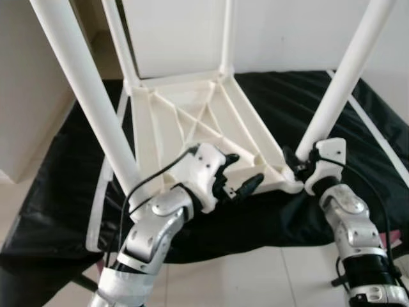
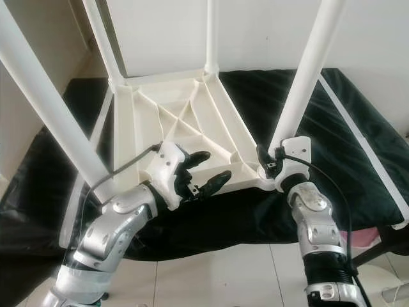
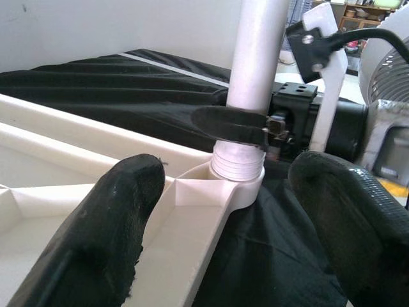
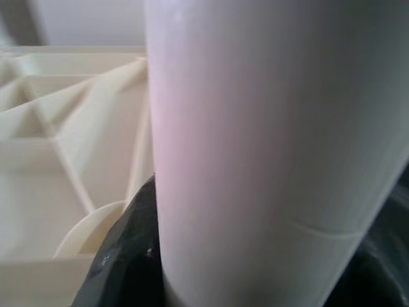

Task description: Building children table

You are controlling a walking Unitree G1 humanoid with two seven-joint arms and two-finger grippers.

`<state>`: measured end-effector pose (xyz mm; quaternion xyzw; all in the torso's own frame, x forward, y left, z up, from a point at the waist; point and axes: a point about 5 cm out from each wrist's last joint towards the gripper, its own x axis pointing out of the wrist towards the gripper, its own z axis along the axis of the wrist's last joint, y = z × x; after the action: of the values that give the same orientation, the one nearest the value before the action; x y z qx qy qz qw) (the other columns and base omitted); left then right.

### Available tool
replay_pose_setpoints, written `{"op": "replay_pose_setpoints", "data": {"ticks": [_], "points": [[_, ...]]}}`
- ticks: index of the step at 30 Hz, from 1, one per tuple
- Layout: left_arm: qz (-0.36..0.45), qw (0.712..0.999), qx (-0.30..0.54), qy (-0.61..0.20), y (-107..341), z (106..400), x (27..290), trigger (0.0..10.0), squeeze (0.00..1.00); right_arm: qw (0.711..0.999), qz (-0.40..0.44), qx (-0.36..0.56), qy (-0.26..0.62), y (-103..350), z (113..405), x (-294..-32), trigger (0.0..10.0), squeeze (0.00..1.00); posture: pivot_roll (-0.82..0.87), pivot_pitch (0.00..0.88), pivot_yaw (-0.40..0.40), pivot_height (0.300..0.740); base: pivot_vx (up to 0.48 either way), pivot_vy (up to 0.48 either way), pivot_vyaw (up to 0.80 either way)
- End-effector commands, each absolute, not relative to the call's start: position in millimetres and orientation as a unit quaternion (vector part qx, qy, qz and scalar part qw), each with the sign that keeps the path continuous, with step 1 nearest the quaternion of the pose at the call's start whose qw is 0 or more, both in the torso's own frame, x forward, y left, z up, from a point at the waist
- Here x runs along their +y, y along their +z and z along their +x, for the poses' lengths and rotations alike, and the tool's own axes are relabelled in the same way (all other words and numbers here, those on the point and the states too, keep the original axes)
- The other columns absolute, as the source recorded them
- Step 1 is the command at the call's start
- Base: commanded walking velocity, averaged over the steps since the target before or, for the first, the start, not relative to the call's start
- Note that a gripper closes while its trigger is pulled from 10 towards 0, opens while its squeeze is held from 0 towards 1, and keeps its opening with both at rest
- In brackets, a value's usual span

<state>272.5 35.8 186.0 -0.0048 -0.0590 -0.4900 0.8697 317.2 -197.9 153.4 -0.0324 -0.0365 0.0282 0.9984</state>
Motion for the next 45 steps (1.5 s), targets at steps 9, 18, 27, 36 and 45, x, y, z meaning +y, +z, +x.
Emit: {"op": "replay_pose_setpoints", "data": {"ticks": [9, 18, 27, 36, 45], "points": [[-0.005, 0.868, -0.06, -0.494, 184, 272, 33, 10.0, 0.0, 0.992, 0.035, 0.023, -0.123, 127, 310, -163, 10.0, 0.0, -0.07, 0.07, -0.004, 0.74, 0.0, 0.0, 0.0], [-0.007, 0.868, -0.062, -0.493, 185, 272, 34, 10.0, 0.0, 0.994, 0.05, 0.022, -0.099, 130, 305, -145, 10.0, 0.0, -0.07, 0.068, -0.008, 0.74, 0.0, 0.0, 0.0], [-0.006, 0.868, -0.061, -0.493, 184, 272, 34, 10.0, 0.0, 0.993, 0.048, 0.021, -0.109, 132, 305, -146, 10.0, 0.0, -0.07, 0.063, -0.01, 0.74, 0.0, 0.0, 0.0], [0.002, 0.869, -0.055, -0.491, 179, 271, 35, 10.0, 0.0, 0.992, 0.039, 0.003, -0.119, 136, 303, -155, 10.0, 1.0, -0.07, 0.058, -0.016, 0.74, 0.0, 0.0, 0.0], [0.002, 0.869, -0.053, -0.492, 179, 271, 36, 10.0, 0.0, 0.995, 0.028, -0.049, -0.078, 145, 291, -180, 10.0, 1.0, -0.08, 0.055, -0.008, 0.74, 0.0, 0.0, 0.0]]}}
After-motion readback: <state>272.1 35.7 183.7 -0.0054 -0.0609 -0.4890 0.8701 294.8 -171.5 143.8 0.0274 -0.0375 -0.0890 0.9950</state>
